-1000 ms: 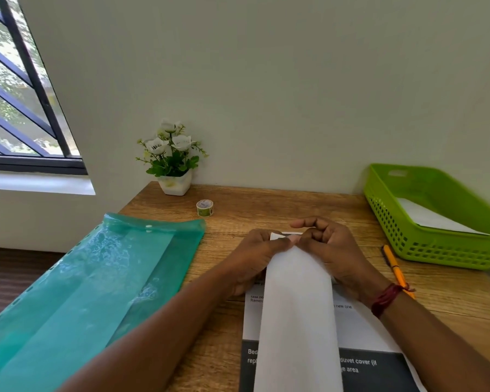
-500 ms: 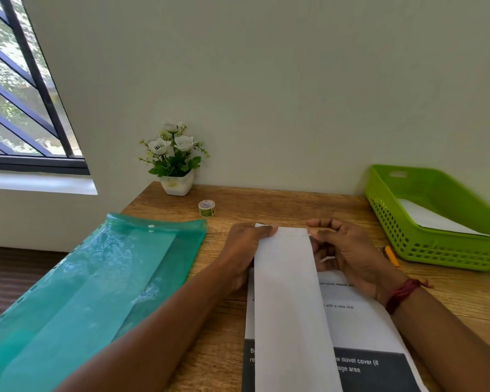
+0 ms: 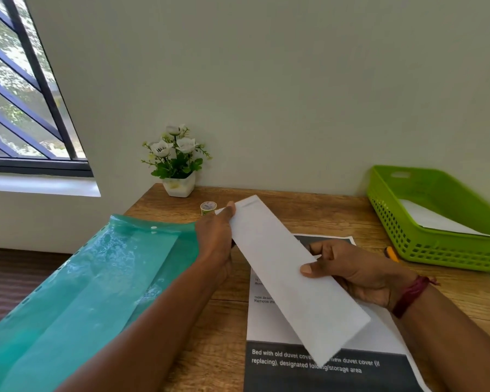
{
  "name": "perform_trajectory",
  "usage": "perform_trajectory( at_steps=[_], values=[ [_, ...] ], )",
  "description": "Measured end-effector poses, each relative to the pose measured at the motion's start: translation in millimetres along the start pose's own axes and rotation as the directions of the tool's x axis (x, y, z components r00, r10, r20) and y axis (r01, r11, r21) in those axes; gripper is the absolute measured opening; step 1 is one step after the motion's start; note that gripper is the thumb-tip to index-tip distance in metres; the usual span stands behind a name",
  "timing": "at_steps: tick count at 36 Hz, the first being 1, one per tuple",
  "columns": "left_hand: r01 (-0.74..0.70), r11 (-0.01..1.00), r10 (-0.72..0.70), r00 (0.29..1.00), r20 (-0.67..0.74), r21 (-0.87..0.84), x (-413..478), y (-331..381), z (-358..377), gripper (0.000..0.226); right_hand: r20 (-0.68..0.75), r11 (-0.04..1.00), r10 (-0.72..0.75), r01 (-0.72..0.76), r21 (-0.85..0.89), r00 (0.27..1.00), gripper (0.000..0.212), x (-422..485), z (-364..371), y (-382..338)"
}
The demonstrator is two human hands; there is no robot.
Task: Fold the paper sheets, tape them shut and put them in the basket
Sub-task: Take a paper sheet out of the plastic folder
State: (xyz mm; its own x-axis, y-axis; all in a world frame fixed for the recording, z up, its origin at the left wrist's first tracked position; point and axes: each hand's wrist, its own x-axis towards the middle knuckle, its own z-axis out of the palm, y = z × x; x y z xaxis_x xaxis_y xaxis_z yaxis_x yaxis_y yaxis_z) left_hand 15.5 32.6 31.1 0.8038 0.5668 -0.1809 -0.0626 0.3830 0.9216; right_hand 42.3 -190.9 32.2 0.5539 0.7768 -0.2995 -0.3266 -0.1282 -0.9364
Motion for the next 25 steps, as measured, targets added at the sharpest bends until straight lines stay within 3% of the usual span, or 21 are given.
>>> perform_trajectory(
  at_steps=[5, 8, 10, 14, 16, 21, 23, 25],
  values=[
    [-0.113, 0.993, 0.116, 0.991, -0.065, 0.042, 0.2, 4.6, -3.0, 0.015, -0.179, 0.99, -0.052, 0.026, -0.142, 0.983, 0.016, -2.1, -10.1, -1.0],
    [-0.199, 0.977, 0.203, 0.978, -0.049, 0.077, 1.1, 7.4, -6.0, 0.01, -0.329, 0.952, -0.183, 0.083, -0.295, 0.927, 0.031, -1.1, -19.4, -5.3],
    [-0.271, 0.954, 0.276, 0.961, -0.025, 0.126, 2.5, 9.6, -8.2, 0.006, -0.423, 0.921, -0.294, 0.136, -0.364, 0.857, 0.032, -0.8, -23.3, -7.8],
    [-0.395, 0.875, 0.41, 0.912, 0.007, 0.279, 8.6, 14.6, -11.7, 0.007, -0.547, 0.819, -0.531, 0.225, -0.529, 0.647, 0.02, -0.4, -27.2, -9.8],
    [-0.442, 0.809, 0.461, 0.886, 0.049, 0.387, 11.0, 17.1, -13.6, 0.005, -0.531, 0.704, -0.665, 0.204, -0.68, 0.525, 0.011, 0.3, -27.8, -9.7],
    [-0.507, 0.574, 0.521, 0.832, 0.191, 0.643, 13.0, 16.7, -17.0, 0.002, -0.379, 0.417, -0.888, 0.107, -0.903, 0.262, 0.015, 5.2, -36.8, -4.6],
    [-0.531, 0.461, 0.527, 0.808, 0.262, 0.71, 13.7, 16.0, -18.2, 0.006, -0.28, 0.304, -0.94, 0.105, -0.947, 0.195, 0.017, 5.0, -39.2, -3.3],
    [-0.541, 0.321, 0.508, 0.791, 0.34, 0.778, 14.7, 16.3, -20.7, 0.007, -0.218, 0.241, -0.96, 0.121, -0.963, 0.176, 0.016, 4.0, -41.2, -2.0]
  ],
)
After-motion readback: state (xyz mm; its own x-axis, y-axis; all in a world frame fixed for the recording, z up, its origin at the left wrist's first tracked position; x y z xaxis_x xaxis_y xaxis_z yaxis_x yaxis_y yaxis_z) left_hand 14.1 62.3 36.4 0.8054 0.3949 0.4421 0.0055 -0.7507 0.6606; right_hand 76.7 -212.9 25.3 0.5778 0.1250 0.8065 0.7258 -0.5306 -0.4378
